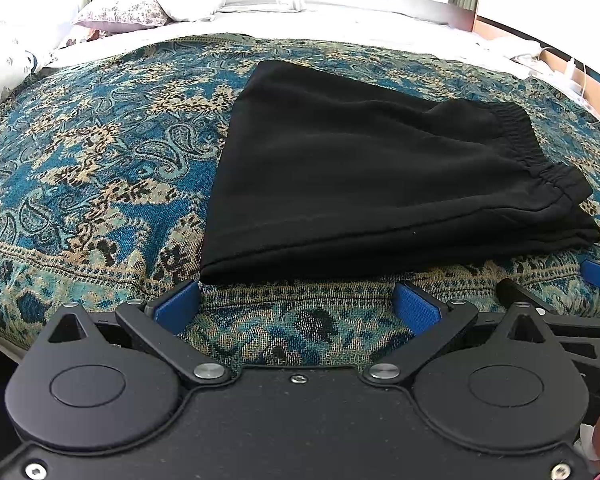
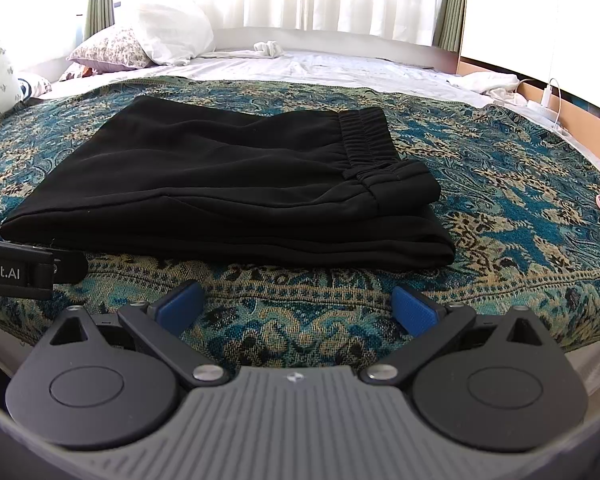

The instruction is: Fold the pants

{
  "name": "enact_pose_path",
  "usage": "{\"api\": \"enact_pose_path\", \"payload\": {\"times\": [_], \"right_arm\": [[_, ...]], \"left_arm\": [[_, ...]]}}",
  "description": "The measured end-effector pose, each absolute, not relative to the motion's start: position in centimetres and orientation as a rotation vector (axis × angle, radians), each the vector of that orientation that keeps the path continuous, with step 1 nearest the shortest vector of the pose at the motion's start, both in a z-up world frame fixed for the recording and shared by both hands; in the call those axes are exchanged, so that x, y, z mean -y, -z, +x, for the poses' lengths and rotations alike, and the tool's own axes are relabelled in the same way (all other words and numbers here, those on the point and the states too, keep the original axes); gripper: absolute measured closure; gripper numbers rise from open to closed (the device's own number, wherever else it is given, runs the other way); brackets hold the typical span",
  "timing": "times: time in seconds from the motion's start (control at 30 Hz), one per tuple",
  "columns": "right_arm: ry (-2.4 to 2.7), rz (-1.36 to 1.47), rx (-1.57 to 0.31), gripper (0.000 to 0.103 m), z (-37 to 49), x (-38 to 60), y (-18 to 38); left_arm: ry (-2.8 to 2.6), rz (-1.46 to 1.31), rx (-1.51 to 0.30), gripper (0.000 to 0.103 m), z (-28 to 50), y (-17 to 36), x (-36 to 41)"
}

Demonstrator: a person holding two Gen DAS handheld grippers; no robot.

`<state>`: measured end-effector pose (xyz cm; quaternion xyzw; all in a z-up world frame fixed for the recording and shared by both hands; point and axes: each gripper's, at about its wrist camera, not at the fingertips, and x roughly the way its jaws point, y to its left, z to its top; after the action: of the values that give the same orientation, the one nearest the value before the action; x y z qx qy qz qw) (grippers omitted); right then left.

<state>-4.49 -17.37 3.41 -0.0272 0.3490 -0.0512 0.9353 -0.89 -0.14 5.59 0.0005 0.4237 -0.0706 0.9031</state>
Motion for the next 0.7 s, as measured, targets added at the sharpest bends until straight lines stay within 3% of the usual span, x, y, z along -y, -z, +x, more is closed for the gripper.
{"api": "enact_pose_path", "payload": {"times": [0.7], "right_arm": [[0.104, -0.057, -0.717, 0.0, -4.47, 17.43, -3.41]], "left_arm": [[0.133, 0.013, -0.888, 0.0, -0.72, -5.51, 0.36]]}}
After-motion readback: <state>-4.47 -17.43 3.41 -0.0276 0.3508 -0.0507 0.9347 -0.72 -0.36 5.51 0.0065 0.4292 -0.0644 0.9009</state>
